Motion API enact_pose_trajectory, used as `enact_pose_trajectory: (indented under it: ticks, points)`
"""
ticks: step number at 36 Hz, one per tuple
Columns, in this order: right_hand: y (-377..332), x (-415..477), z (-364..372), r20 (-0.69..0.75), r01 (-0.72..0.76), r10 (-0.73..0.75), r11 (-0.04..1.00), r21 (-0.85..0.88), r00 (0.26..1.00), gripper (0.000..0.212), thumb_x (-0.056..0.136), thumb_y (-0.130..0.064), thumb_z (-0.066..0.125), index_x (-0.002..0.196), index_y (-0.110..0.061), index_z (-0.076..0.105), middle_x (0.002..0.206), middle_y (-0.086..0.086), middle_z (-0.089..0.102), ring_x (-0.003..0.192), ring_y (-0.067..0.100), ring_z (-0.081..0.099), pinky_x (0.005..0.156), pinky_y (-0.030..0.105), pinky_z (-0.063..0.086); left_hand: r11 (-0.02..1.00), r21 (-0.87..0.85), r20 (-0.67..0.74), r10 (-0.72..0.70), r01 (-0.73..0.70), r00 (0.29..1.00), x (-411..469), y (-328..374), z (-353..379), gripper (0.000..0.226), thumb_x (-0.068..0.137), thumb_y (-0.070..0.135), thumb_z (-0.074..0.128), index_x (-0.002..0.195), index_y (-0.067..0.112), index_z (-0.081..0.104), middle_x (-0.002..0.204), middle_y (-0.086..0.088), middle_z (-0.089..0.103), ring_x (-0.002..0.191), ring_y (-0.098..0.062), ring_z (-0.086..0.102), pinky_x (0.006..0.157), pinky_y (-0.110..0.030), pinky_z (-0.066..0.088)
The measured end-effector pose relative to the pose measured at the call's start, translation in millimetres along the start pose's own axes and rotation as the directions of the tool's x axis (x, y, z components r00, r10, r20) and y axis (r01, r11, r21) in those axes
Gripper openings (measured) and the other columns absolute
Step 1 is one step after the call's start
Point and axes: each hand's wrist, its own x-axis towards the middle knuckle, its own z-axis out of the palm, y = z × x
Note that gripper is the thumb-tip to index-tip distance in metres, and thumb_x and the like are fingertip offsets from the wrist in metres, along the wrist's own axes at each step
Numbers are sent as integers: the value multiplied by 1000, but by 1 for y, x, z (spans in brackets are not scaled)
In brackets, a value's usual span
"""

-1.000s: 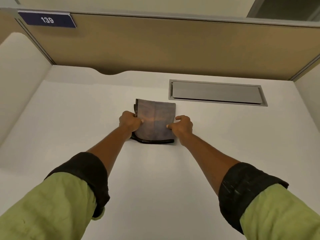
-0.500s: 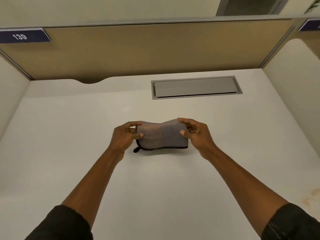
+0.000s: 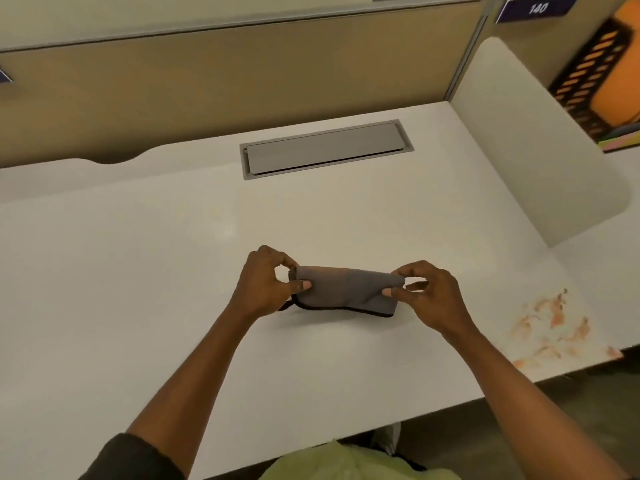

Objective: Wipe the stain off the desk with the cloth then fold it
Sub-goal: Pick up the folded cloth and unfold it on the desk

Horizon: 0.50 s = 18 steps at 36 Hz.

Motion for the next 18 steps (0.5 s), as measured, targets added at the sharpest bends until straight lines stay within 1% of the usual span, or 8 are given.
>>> enact_pose_trajectory:
  ticks: [2,4,7,8,10,13,15,18]
  points:
    - [12,-7,-19,17,-14,15,999,-39,1000,24,74,-24,94,85,-35,75,91,-20,76,84,2,72,75,20,53,999,-31,68,17,-15,998,-3,15,13,31,81,30,97,102,19,77,120,4,68,118,-18,62,99,-35,52]
    - [22,-10,-35,-16,9,-11,994,-105,1000,23,74,-21,94,86,-29,75,86,-19,76,86,0,70,73,18,51,999,-33,87,46,-43,995,-6,32,27,31,81,31,97,102,20,77,111,12,72,107,-6,64,90,-23,51]
    - [39,-9,-58,-131,39,-61,985,-167,990,28,72,-10,92,88,-23,73,91,-15,74,87,0,66,68,13,47,986,-66,-2,156,-156,988,-14,56,53,30,80,23,97,99,22,74,101,19,74,100,14,63,82,-6,43]
    - [45,-9,-65,-166,65,-98,979,-194,981,30,72,-4,91,89,-20,73,93,-12,73,87,1,66,66,12,47,974,-62,-46,214,-217,976,-18,62,63,31,80,20,96,101,22,73,100,18,74,99,13,63,82,-6,44]
    - [59,-8,-78,-195,146,-206,947,-286,959,32,75,4,85,96,-15,72,100,-5,70,85,7,66,65,17,52,937,9,-124,347,-349,930,-28,72,86,33,81,15,93,105,21,70,101,14,73,90,0,63,79,-13,46]
    - [85,-12,-91,-108,222,-325,818,-531,939,34,82,8,73,109,-12,69,113,3,61,84,18,65,60,30,56,840,215,-161,534,-499,830,-41,75,126,29,84,10,88,105,17,69,103,4,72,89,-19,64,76,-32,53]
    - [102,-18,-97,15,243,-315,700,-672,949,37,84,7,67,117,-12,67,118,7,58,86,24,64,54,33,55,738,360,-115,642,-571,758,-49,71,156,24,83,1,86,98,11,71,100,-5,72,87,-30,66,80,-40,53]
    - [122,-28,-105,154,269,-236,611,-745,960,51,79,14,61,122,-13,64,118,10,55,90,28,62,51,29,42,562,465,72,746,-684,662,-69,59,198,26,78,-2,88,94,10,72,99,-9,71,88,-30,66,84,-43,54]
